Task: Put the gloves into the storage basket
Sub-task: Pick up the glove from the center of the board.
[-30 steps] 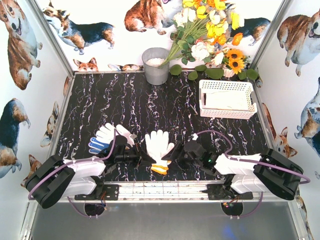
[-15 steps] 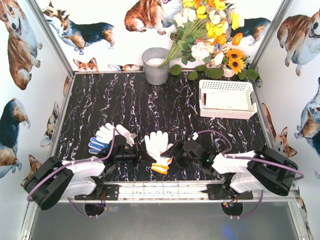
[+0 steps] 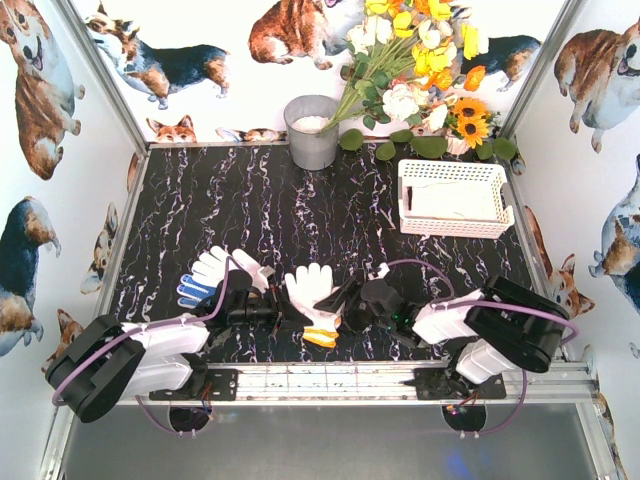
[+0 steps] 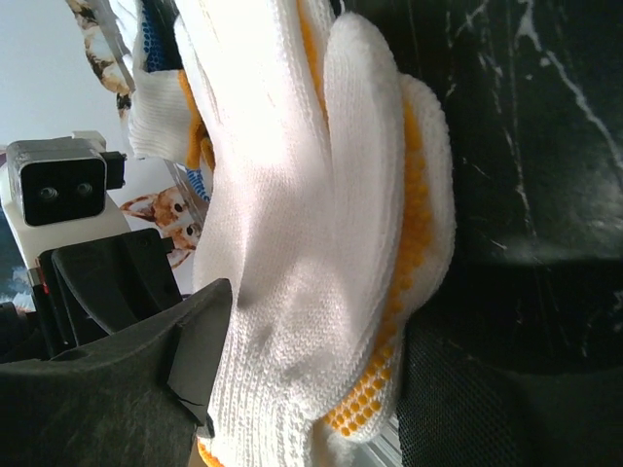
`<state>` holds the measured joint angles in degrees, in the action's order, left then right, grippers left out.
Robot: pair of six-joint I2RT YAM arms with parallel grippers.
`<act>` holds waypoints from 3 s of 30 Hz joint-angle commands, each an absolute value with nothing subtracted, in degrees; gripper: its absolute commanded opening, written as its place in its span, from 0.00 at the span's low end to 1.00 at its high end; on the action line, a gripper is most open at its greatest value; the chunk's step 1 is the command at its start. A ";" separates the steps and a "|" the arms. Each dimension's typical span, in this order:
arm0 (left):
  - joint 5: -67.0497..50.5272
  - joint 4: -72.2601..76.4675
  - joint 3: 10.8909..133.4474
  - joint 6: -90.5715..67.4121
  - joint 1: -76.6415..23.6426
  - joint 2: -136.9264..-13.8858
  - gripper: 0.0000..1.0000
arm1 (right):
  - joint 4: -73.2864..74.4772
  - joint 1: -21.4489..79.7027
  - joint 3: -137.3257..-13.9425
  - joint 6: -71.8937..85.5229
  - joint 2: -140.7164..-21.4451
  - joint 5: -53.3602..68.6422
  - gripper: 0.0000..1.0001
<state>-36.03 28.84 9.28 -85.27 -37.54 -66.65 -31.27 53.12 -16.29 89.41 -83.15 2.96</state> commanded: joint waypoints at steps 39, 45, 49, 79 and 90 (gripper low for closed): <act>-32.75 -24.10 27.51 -41.79 -14.38 -57.12 0.92 | 5.93 48.17 -37.47 71.56 -81.98 -12.67 0.00; -33.38 -28.84 34.50 -31.37 -6.00 -61.32 0.93 | 18.39 44.14 -47.86 67.87 -86.77 -17.16 0.00; -30.40 -31.81 39.48 -25.77 -2.40 -63.35 0.93 | 25.18 41.11 -54.54 64.65 -90.54 -20.15 0.00; -20.60 -30.51 43.77 -17.75 1.42 -65.68 0.94 | 50.47 27.77 -88.68 69.62 -92.85 -27.14 0.00; -16.95 -30.13 43.77 -16.67 1.45 -61.79 0.94 | 41.46 20.53 -84.23 71.65 -85.27 -32.56 0.00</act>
